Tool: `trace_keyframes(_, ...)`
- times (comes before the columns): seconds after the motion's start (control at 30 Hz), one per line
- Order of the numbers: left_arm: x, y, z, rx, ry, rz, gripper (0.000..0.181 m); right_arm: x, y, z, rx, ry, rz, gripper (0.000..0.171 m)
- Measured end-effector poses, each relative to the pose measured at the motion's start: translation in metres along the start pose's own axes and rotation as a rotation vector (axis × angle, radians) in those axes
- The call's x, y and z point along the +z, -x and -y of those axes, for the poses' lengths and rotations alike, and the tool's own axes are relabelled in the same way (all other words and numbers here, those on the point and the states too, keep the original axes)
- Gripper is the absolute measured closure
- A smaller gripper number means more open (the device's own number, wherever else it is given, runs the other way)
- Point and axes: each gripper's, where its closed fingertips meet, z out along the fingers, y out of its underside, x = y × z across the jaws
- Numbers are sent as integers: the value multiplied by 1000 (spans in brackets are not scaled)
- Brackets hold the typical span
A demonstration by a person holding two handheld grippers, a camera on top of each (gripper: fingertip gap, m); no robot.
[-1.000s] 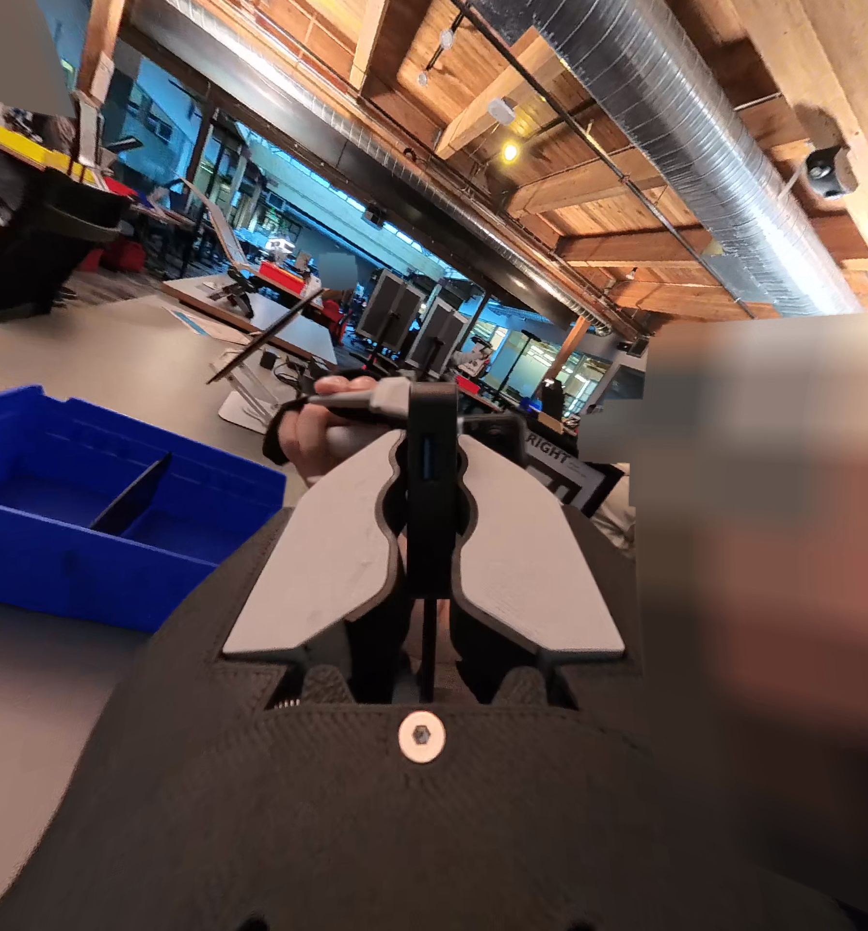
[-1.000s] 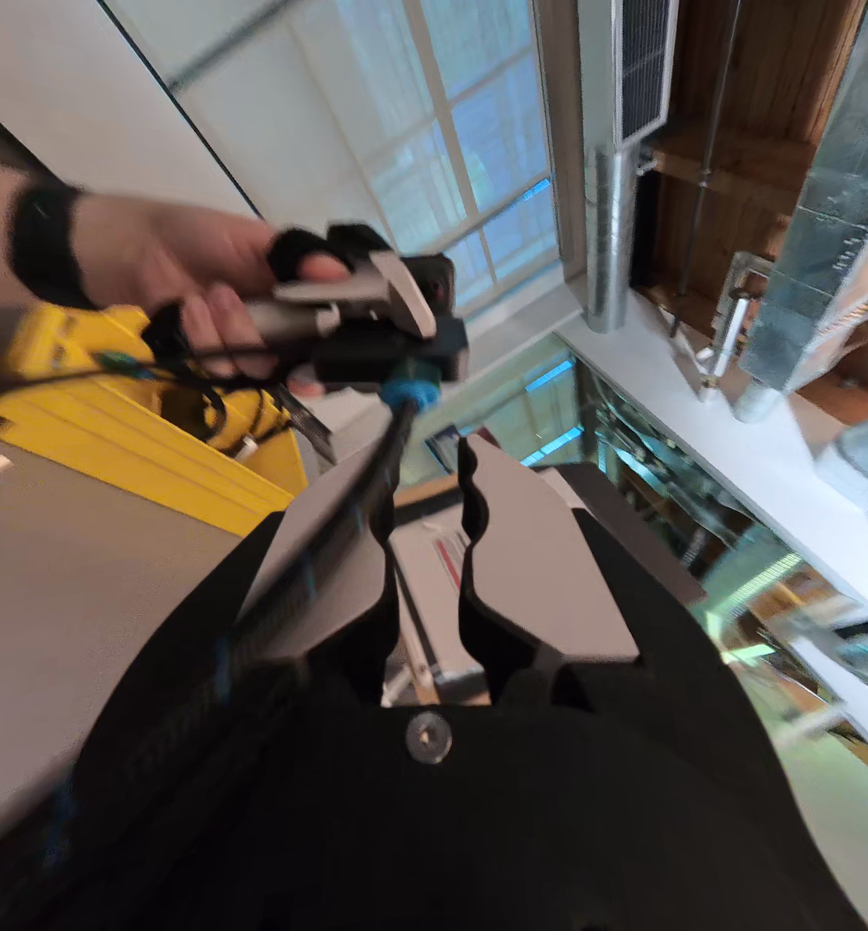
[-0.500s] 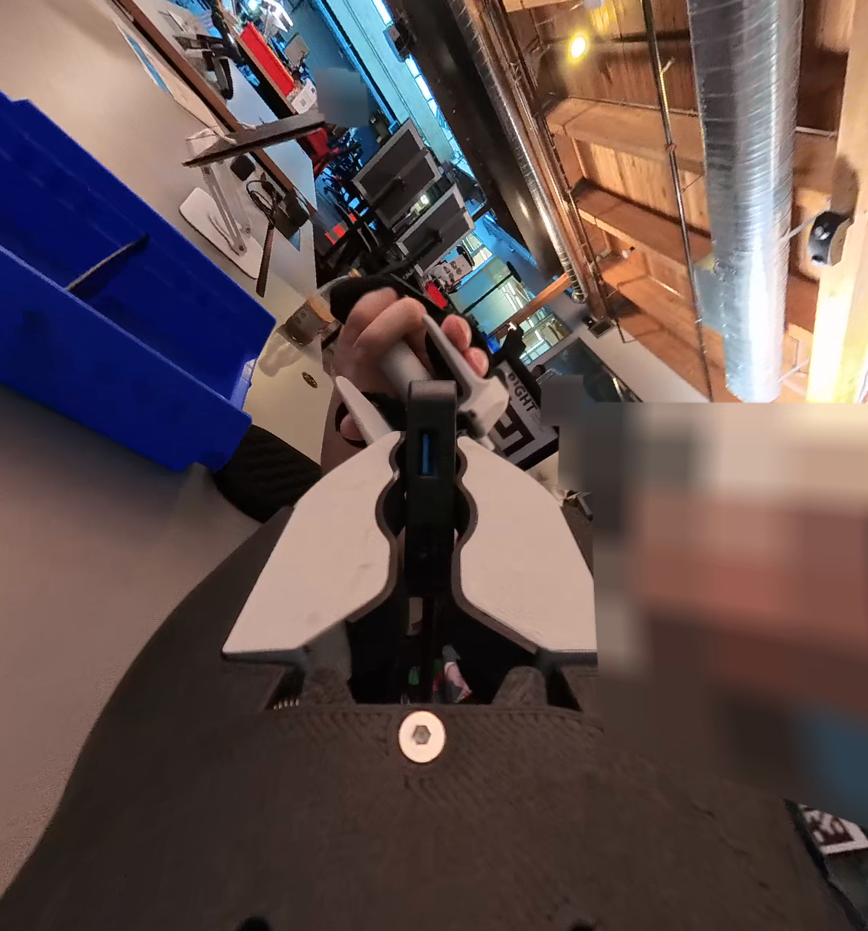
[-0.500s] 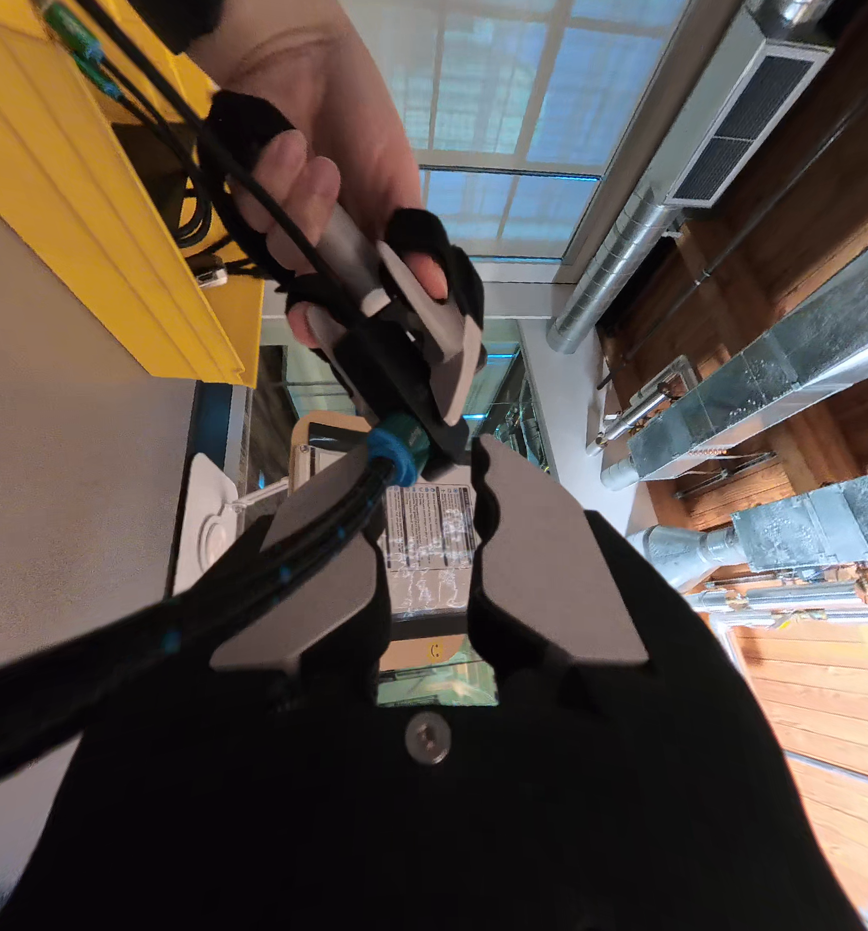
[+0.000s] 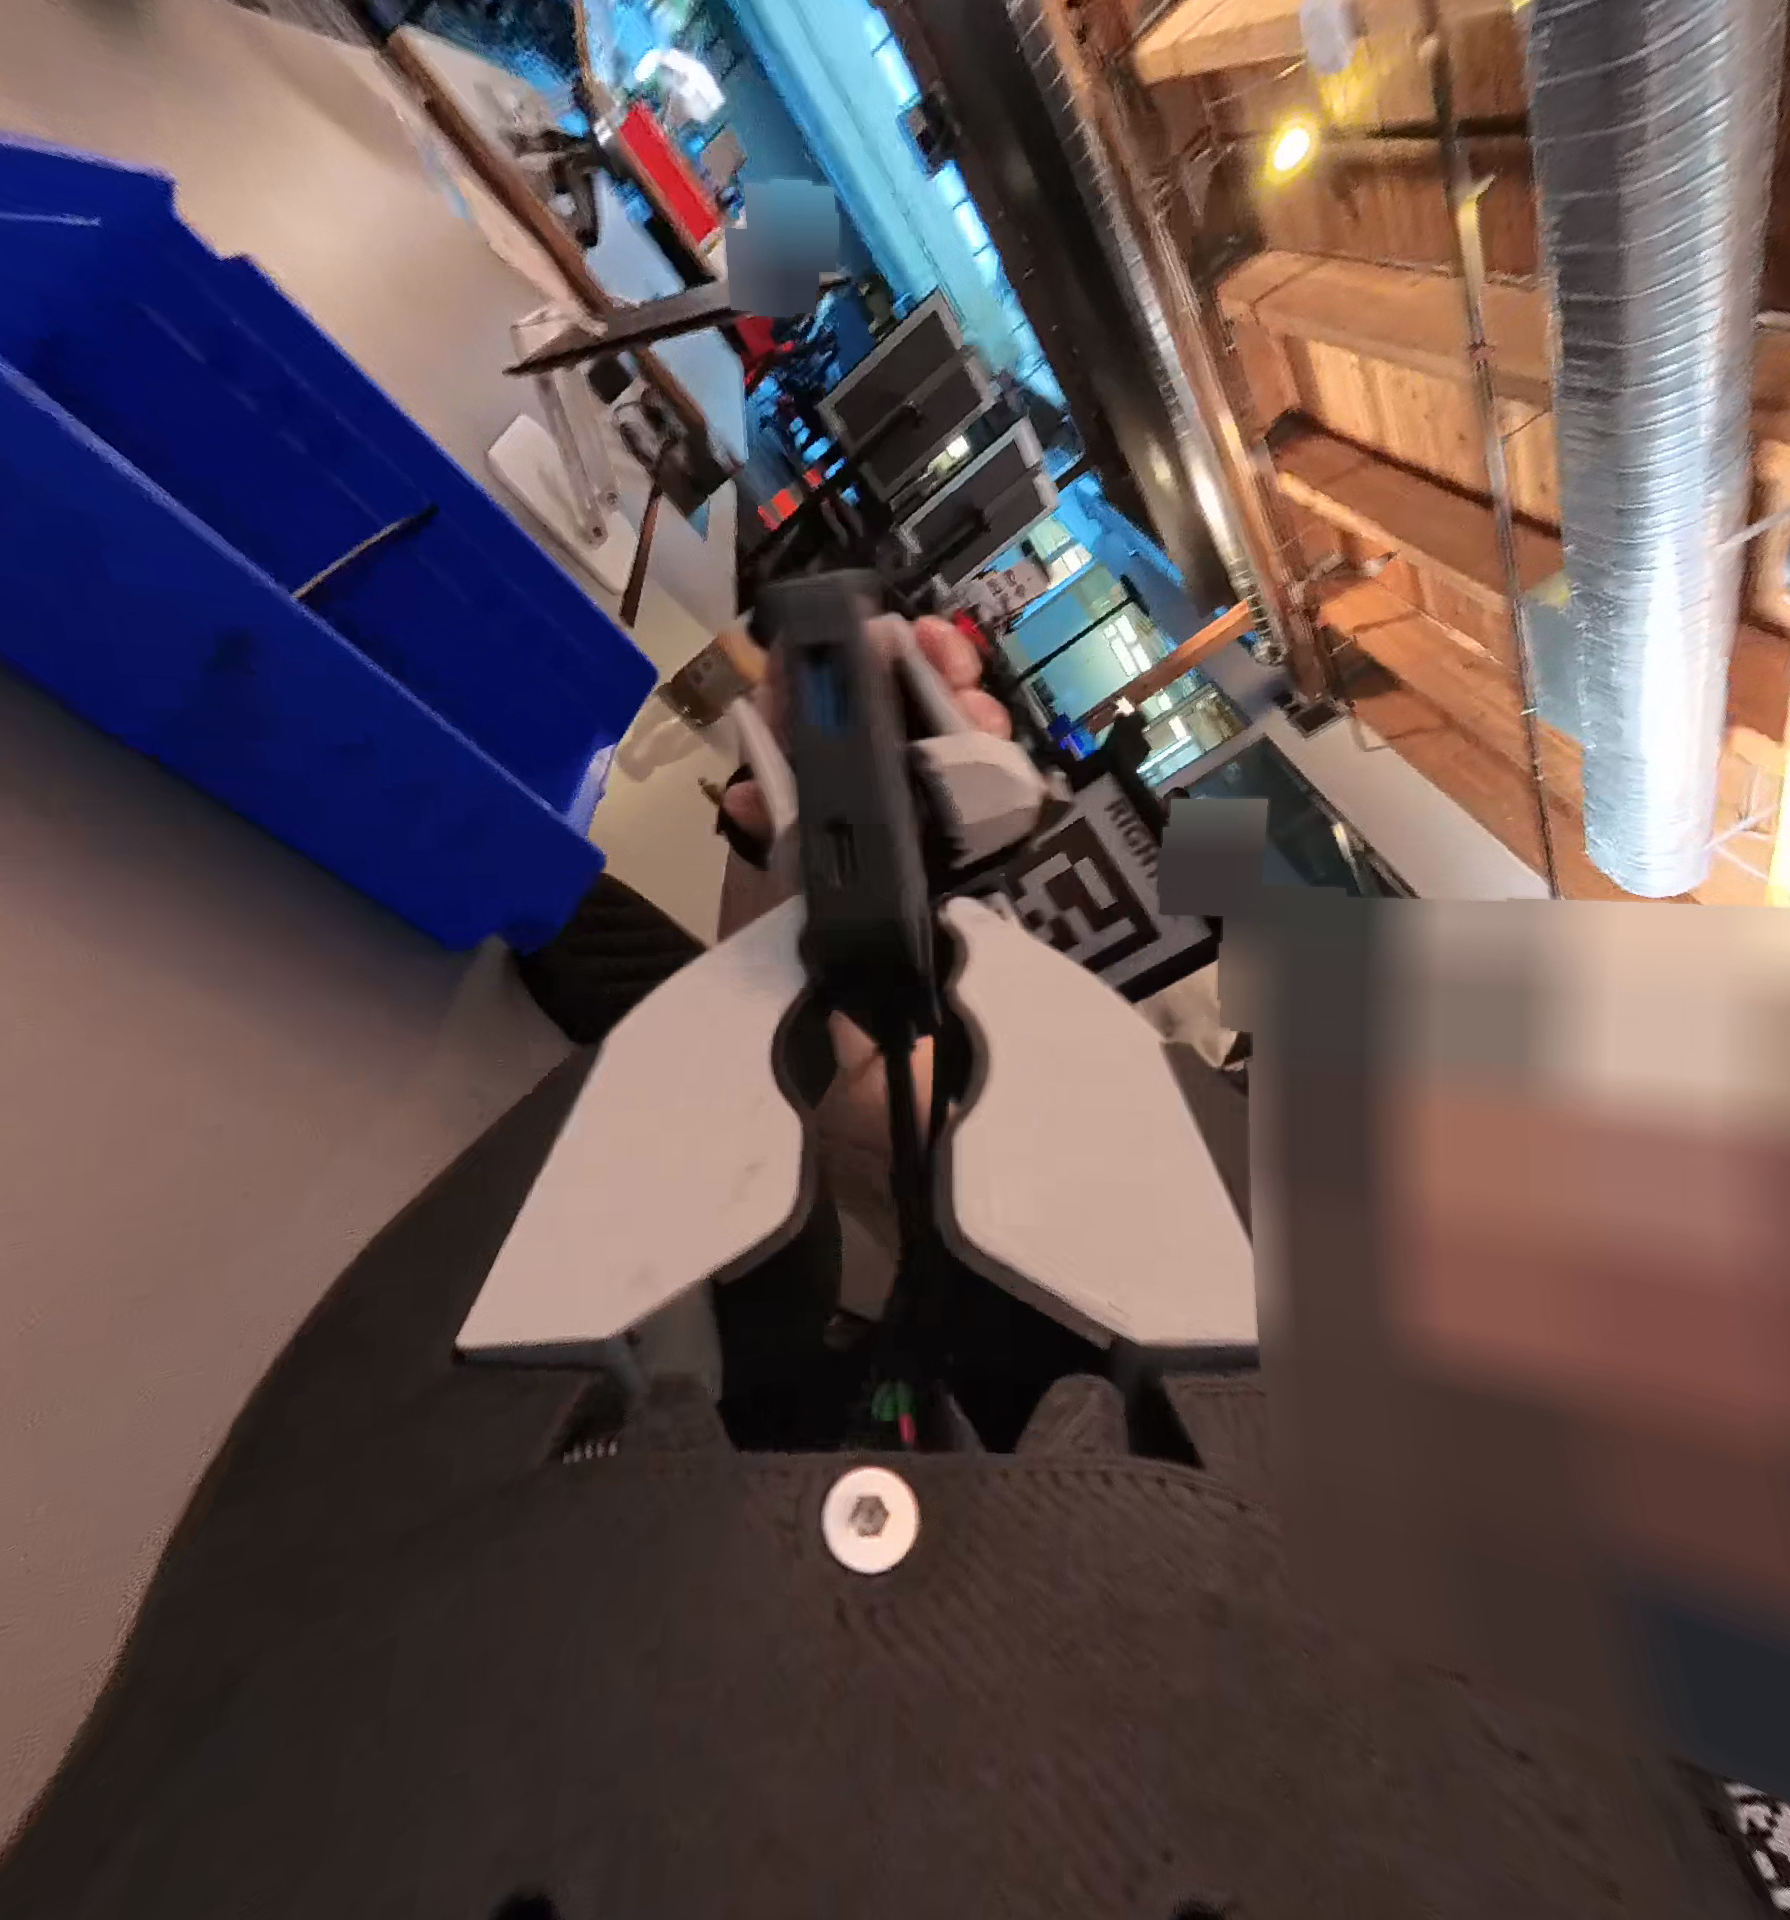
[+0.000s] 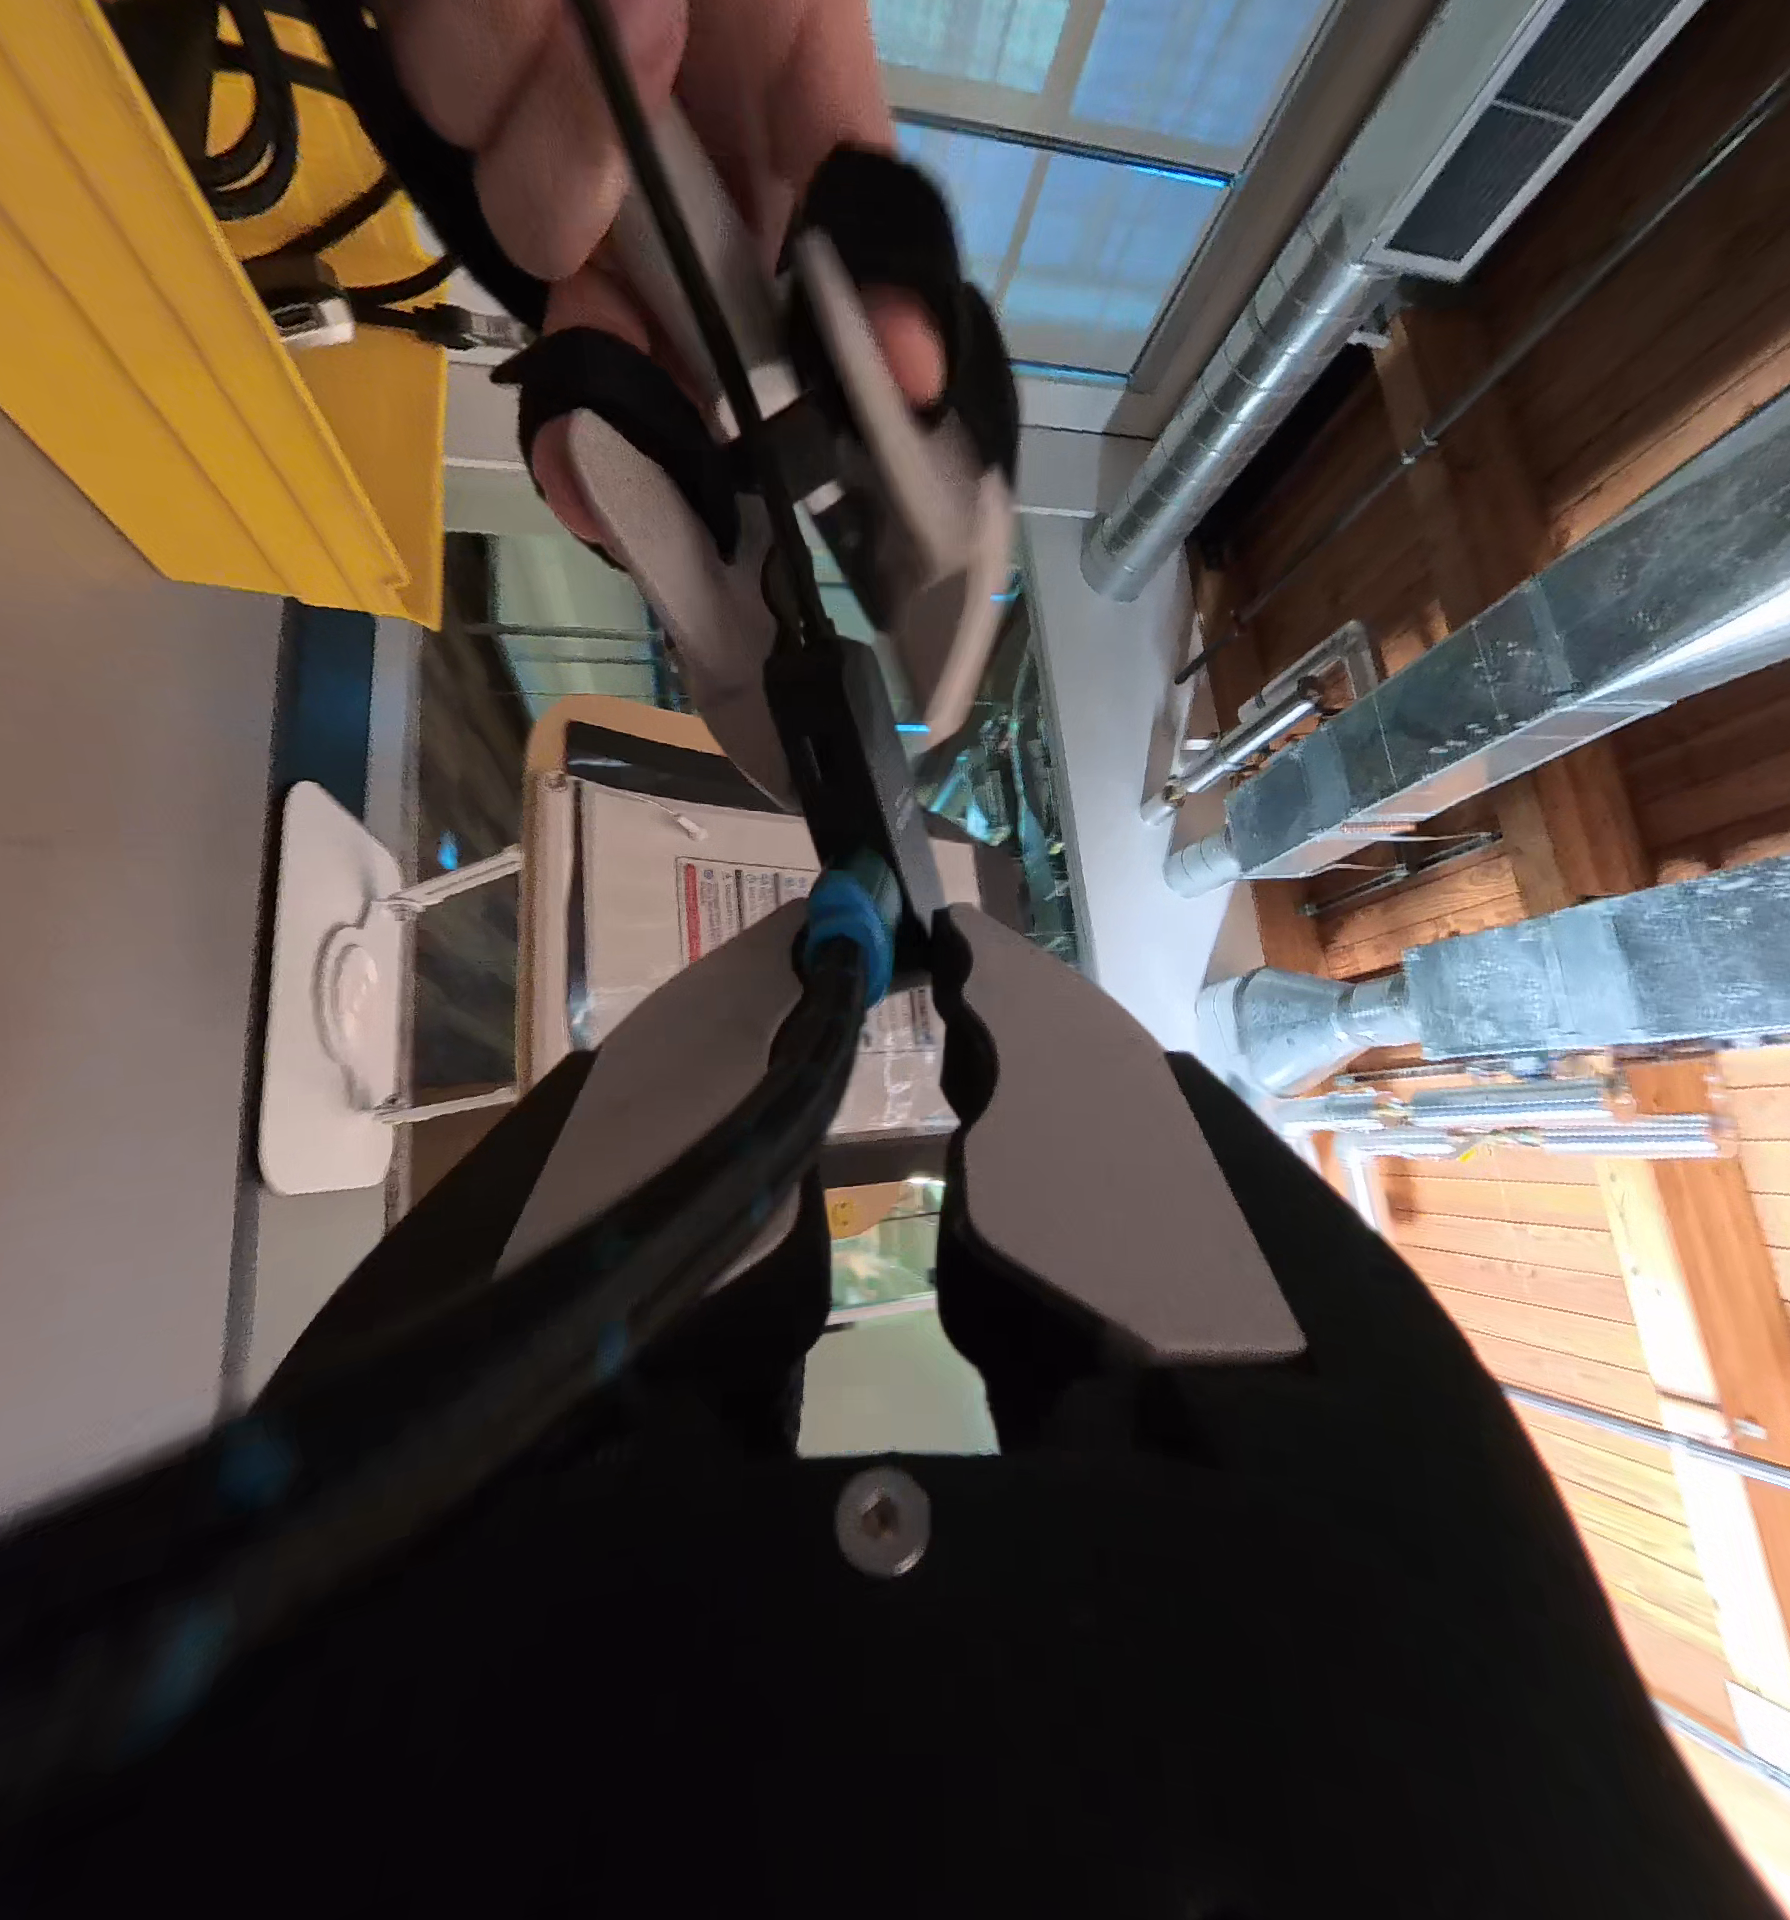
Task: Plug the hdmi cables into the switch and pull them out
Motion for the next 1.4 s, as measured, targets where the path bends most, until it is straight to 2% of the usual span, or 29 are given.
trace_keyframes(0.03, 2, 3, -2, -3, 14, 3, 167, 1, -1, 1, -17, 3, -28, 151)
trace_keyframes(0.3, 12, 6, -13, -38, 89, -37, 168, 2, 2, 1, -24, -20, -46, 147)
trace_keyframes(0.43, 10, 10, -4, -48, 45, -37, 153, 1, 14, -9, 44, 18, 93, 153)
trace_keyframes(0.5, -1, 12, 14, -37, -52, -6, 137, -4, 17, -25, 144, 79, 199, 155)
trace_keyframes(0.57, -21, 9, 33, 37, -176, 46, 142, -15, 25, -55, 281, 209, 352, 154)
trace_keyframes(0.67, -56, -18, 55, 126, -358, 7, 143, -48, 39, -111, 545, 500, 537, 153)
trace_keyframes(0.77, -84, -26, 61, 200, -447, 102, 147, -83, 49, -154, 828, 674, 604, 154)
trace_keyframes(0.87, -96, -22, 61, 235, -466, 196, 148, -124, 60, -191, 998, 804, 622, 153)
trace_keyframes(1.0, -92, -28, 58, 188, -447, 108, 149, -181, 82, -220, 1247, 970, 675, 154)
trace_keyframes(1.1, -84, -19, 56, 161, -420, 111, 150, -209, 99, -238, 1366, 1065, 682, 154)
trace_keyframes(1.3, -69, -14, 51, 118, -368, 78, 150, -213, 116, -264, 1480, 1103, 640, 155)
trace_keyframes(1.4, -65, -10, 49, 113, -354, 89, 151, -192, 120, -268, 1519, 1010, 649, 155)
